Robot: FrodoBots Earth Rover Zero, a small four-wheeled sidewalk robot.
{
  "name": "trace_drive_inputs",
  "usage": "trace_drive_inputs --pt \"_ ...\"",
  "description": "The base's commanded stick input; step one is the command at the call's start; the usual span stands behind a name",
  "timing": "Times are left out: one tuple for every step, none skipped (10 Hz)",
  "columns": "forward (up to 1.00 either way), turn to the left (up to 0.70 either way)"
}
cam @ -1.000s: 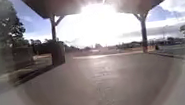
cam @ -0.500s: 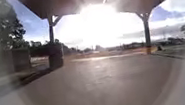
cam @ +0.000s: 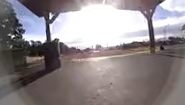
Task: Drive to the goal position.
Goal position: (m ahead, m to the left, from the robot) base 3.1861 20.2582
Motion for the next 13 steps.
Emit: trace_drive_inputs --pt "0.7 0.0" --pt "0.7 0.0" --pt "0.7 0.0" --pt "0.7 0.0" --pt "0.7 0.0" --pt "0.7 0.0" --pt "0.7 0.0" --pt "0.7 0.0" --pt "0.7 0.0" --pt "0.7 0.0" --pt "0.7 0.0" --pt "0.7 0.0" --pt "0.7 0.0"
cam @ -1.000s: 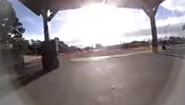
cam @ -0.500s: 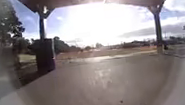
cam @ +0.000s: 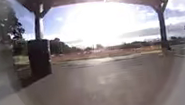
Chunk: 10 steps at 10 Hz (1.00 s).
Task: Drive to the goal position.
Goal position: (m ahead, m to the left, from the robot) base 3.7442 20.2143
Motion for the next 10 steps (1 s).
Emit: trace_drive_inputs --pt "0.7 0.0" --pt "0.7 0.0" --pt "0.7 0.0" --pt "0.7 0.0" --pt "0.7 0.0" --pt "0.7 0.0" --pt "0.7 0.0" --pt "0.7 0.0" --pt "0.7 0.0" --pt "0.7 0.0"
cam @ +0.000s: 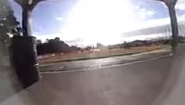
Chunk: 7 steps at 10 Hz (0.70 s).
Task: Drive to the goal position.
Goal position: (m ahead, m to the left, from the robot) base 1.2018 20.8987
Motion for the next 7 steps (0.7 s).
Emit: trace_drive_inputs --pt "0.7 0.0" --pt "0.7 0.0" --pt "0.7 0.0" --pt "0.7 0.0" --pt "0.7 0.0" --pt "0.7 0.07" --pt "0.7 0.34"
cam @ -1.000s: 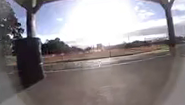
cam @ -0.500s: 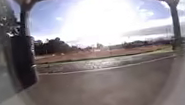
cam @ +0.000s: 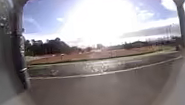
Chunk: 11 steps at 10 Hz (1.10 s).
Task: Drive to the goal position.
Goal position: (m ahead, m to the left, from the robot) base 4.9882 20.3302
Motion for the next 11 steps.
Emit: trace_drive_inputs --pt "0.7 0.35" --pt "0.7 0.35" --pt "0.7 0.35" --pt "0.7 0.35" --pt "0.7 0.35" --pt "0.7 0.35" --pt "0.7 0.35" --pt "0.7 0.35" --pt "0.7 0.35" --pt "0.7 0.35" --pt "0.7 0.35"
